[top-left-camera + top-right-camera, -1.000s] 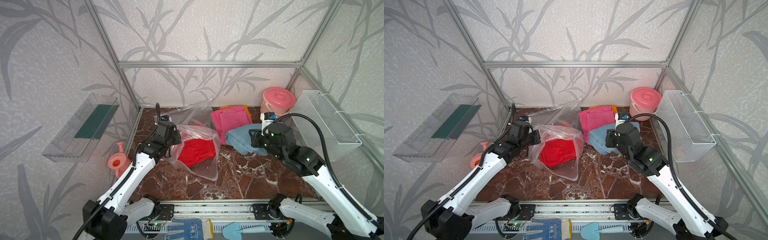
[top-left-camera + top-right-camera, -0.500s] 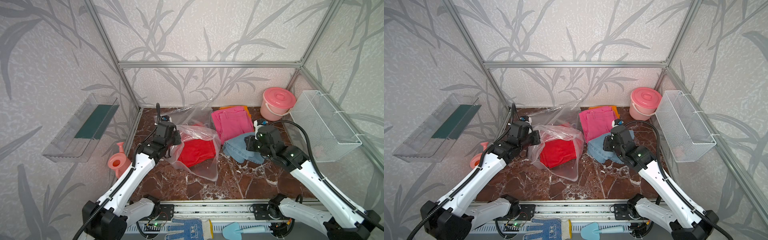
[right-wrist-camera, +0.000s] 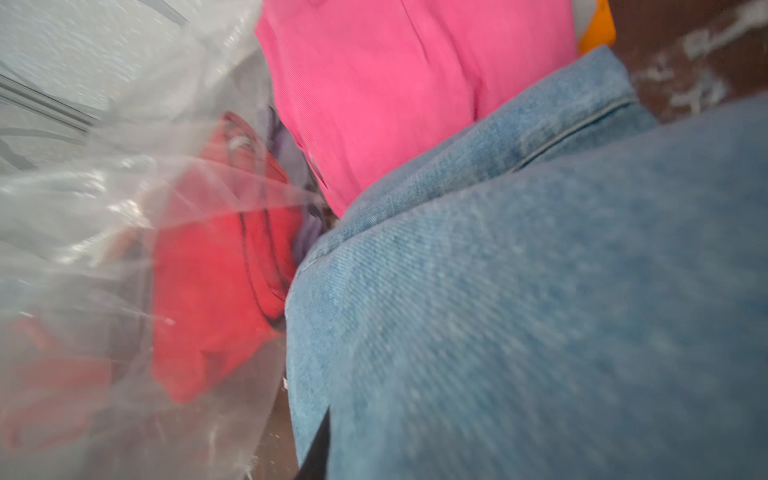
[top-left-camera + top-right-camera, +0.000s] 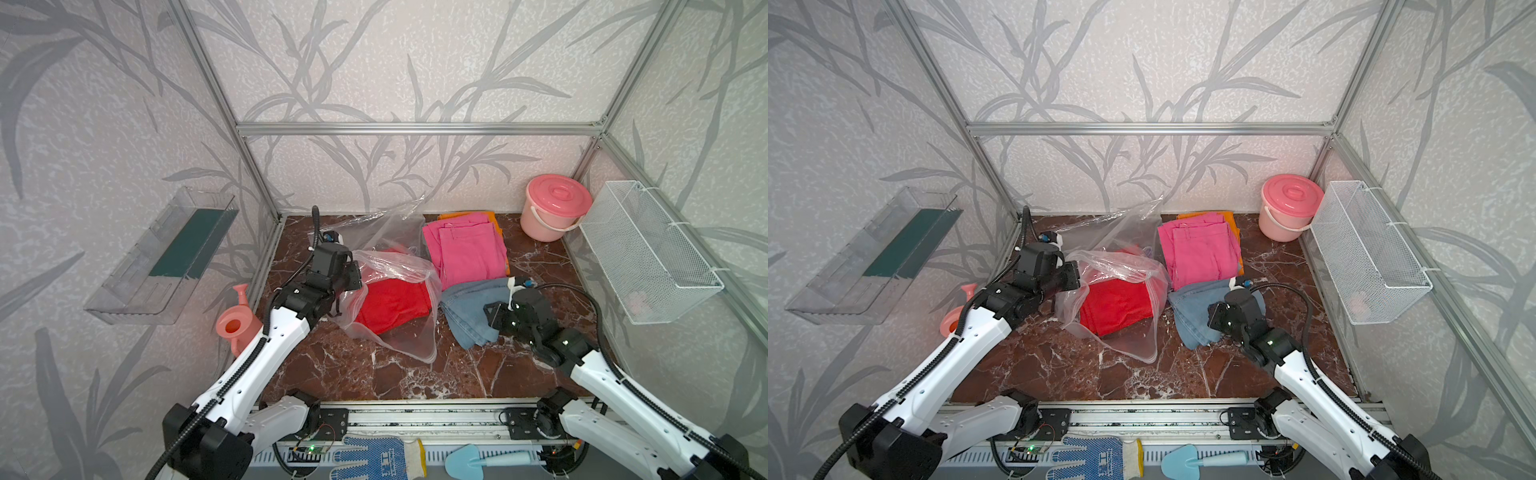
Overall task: Take the trousers out of the vacuum bag
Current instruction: Place the trousers at the center of the board.
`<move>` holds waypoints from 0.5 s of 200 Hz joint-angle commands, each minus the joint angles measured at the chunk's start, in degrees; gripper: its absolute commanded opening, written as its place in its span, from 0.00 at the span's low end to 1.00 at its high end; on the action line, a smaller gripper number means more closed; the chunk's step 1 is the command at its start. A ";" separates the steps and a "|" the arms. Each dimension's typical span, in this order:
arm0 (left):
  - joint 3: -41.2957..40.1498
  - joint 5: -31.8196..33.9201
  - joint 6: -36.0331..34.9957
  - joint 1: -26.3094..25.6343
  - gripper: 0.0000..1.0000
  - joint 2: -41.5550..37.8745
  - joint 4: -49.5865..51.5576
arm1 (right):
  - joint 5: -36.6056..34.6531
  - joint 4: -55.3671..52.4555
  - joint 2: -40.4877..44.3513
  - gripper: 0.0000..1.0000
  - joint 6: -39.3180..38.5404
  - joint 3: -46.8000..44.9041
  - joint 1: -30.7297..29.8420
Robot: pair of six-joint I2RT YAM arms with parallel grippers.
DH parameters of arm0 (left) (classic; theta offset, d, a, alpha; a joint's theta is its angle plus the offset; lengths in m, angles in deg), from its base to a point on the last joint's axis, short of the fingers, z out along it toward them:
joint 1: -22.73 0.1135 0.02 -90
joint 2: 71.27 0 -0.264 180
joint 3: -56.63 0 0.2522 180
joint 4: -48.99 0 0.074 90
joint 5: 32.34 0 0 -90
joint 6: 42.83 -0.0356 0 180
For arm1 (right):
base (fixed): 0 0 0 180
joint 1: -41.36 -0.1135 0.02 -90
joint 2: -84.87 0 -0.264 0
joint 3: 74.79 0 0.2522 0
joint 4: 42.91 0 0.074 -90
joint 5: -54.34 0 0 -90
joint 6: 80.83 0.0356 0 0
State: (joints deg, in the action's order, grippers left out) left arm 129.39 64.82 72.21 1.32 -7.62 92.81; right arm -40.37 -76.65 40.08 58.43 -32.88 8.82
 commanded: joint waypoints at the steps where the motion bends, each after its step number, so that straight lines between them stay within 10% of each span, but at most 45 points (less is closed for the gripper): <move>1: 0.49 0.93 -1.21 0.10 0.00 -0.90 1.77 | -5.03 1.75 3.38 0.01 12.23 -4.34 -4.33; 100: 0.25 0.93 -1.13 0.20 0.00 -1.38 1.77 | -4.57 9.17 -11.91 0.02 28.70 -13.46 -10.95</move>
State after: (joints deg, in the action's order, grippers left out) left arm 129.39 64.86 72.18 1.32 -7.94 93.01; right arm -48.22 -71.28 33.24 84.15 -44.40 -1.54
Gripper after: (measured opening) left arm 0.046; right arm 0.204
